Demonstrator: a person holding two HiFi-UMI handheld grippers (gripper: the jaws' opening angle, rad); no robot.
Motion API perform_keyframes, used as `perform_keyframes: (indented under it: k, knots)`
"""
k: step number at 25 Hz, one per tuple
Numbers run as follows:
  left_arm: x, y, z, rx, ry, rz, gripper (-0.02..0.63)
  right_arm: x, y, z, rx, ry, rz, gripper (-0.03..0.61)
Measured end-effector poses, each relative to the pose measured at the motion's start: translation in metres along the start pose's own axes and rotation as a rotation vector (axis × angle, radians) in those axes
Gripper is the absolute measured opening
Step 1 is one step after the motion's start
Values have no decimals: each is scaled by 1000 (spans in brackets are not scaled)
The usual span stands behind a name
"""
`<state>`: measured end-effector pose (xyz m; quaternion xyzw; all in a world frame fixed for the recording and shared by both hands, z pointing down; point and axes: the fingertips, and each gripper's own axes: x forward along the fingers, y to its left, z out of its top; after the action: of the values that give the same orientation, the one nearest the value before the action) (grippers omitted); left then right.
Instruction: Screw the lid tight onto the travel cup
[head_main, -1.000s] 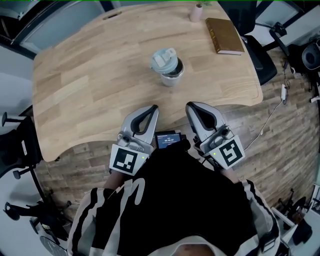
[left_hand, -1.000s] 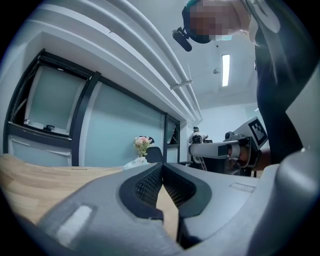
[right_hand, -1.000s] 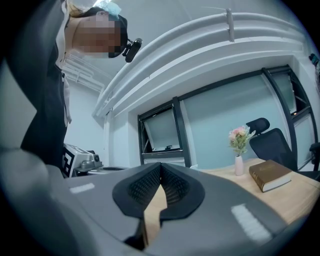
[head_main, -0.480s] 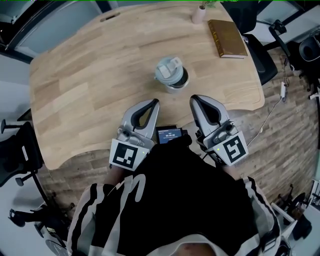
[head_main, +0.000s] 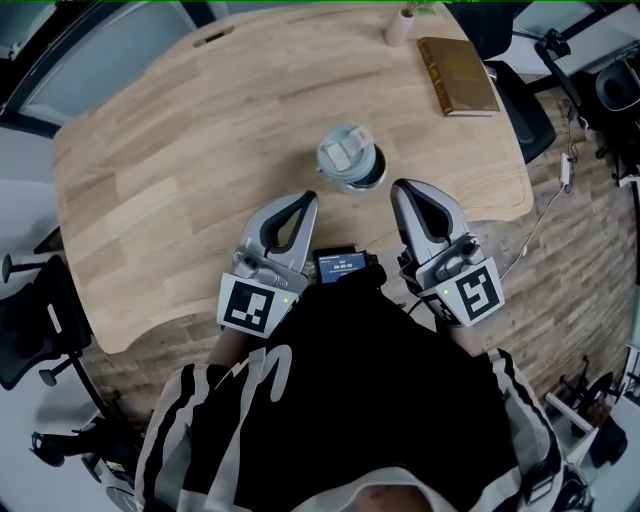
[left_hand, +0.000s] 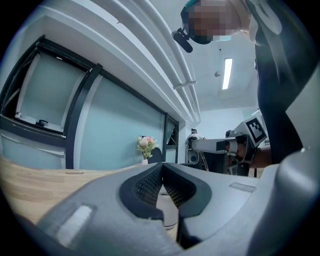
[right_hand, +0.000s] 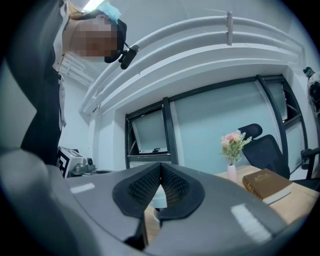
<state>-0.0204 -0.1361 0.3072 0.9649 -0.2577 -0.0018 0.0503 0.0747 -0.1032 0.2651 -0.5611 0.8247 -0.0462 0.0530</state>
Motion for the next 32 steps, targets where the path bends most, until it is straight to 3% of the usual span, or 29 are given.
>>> perform_keyframes:
  k: [8,13,21,27,30,32]
  knots:
    - [8,16,-5,-6,28,-24,2,9,-18,1,-8,-5,-58,-2]
    - [14,27,-11,9,51,-22,2,11,-20,4,-48,-19,-48,-2]
    - [20,34,-3,18,28,116,2,12,-33,7,-27,2,82,-2]
    - [9,39,-11,6,51,191,2,18,-36,15,-74,-4,184,-2]
    - [7,43,-16,-15,57,208,2,22,-35,16,-131,-7,245,30]
    - [6,41,-23,-29,70,197,54,24,-34,12,-153,19,295,70]
